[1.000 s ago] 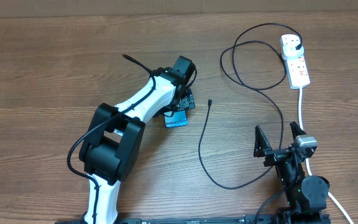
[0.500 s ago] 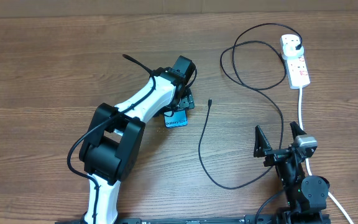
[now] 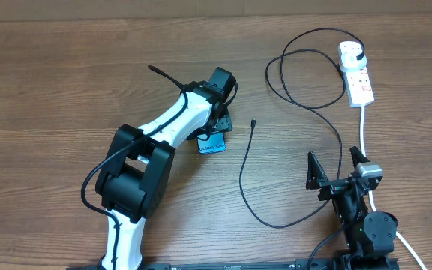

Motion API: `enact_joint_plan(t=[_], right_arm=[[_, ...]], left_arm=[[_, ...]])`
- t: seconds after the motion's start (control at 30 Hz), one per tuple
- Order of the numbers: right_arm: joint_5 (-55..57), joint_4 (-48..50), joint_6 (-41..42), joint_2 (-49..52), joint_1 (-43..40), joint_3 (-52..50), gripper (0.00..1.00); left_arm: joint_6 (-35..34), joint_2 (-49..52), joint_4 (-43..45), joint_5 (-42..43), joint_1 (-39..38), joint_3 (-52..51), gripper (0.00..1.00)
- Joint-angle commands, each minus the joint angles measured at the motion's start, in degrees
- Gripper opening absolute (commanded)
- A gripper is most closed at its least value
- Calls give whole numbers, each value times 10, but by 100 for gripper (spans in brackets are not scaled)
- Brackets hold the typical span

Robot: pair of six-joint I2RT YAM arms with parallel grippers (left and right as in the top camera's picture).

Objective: Plug charger to phone and switch on socket
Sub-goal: 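Close the left gripper on the phone's long edges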

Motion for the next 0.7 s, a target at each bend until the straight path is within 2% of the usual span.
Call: enact_joint_plan(t=[0.0,0.67], right_arm=[[0,2,2,-7,3,-6,100],[0,2,2,-7,3,-6,100]], left_arm=[[-2,20,-1,-8,5,-9,75],[-2,20,-17,12,5,0,73]])
